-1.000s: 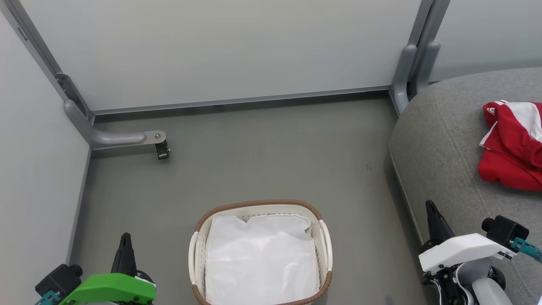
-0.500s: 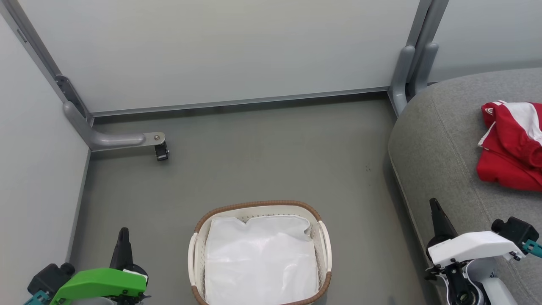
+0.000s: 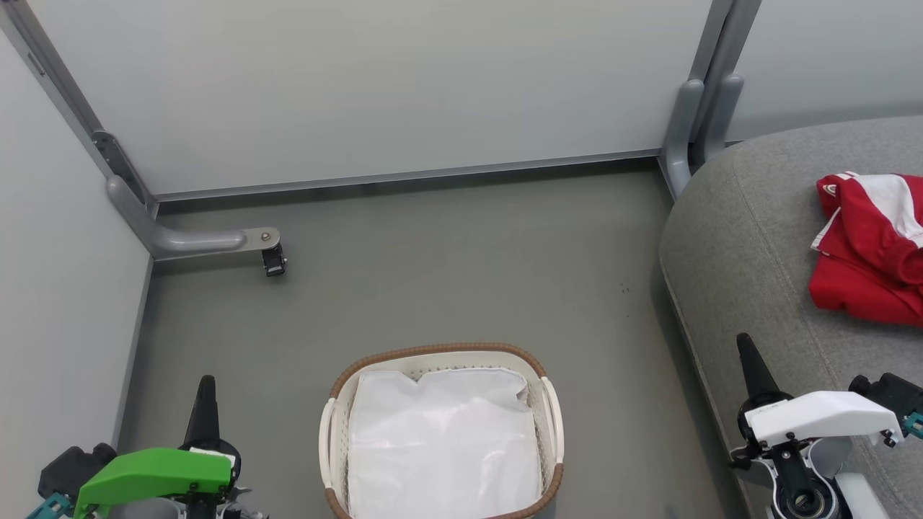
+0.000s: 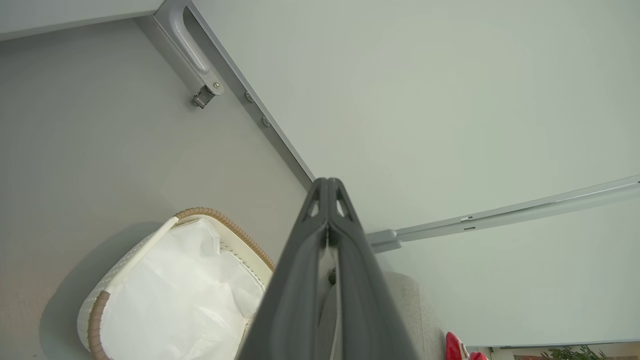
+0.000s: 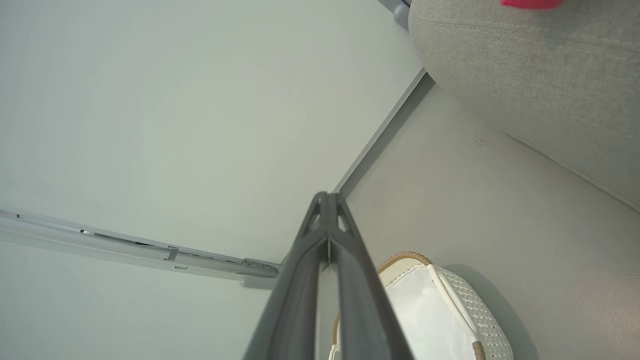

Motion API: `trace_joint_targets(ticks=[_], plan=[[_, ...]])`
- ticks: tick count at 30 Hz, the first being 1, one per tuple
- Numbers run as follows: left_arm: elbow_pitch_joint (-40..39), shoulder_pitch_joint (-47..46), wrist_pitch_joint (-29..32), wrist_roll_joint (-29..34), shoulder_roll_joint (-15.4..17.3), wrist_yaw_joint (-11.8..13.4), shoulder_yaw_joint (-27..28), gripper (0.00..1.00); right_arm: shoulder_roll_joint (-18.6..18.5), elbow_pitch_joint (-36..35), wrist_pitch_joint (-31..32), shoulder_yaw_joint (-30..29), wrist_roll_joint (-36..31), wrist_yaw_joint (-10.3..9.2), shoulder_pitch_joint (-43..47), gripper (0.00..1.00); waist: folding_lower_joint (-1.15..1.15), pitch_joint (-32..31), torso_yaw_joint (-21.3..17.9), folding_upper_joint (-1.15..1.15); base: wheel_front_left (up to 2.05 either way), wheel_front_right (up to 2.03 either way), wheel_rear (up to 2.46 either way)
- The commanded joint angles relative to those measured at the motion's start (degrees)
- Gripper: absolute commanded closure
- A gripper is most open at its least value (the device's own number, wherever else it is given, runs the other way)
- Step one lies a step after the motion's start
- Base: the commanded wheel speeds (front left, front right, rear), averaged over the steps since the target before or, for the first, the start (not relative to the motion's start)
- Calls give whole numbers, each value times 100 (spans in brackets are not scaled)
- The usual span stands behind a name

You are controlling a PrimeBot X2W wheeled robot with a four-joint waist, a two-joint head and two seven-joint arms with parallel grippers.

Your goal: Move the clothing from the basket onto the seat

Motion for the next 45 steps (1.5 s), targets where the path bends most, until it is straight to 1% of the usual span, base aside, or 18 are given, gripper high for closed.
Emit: trace_joint_targets(ticks=[1,23,45], plan=[[-58,-165,33,-156,27,-51,28,100,-32,-87,41,-34,158,-3,37,100,0,-2,-2,0,0,0,0],[-179,-252,343,-1257,32,-111,152,100,-41,-257,346,-162,1380,-4,70,100,0,-39,-34,0,0,0,0],[-276,-304,601,-2166,37,-167,261,100,-48,-396,599,-270,2389,-4,113,100,0,-76,-65,0,0,0,0]])
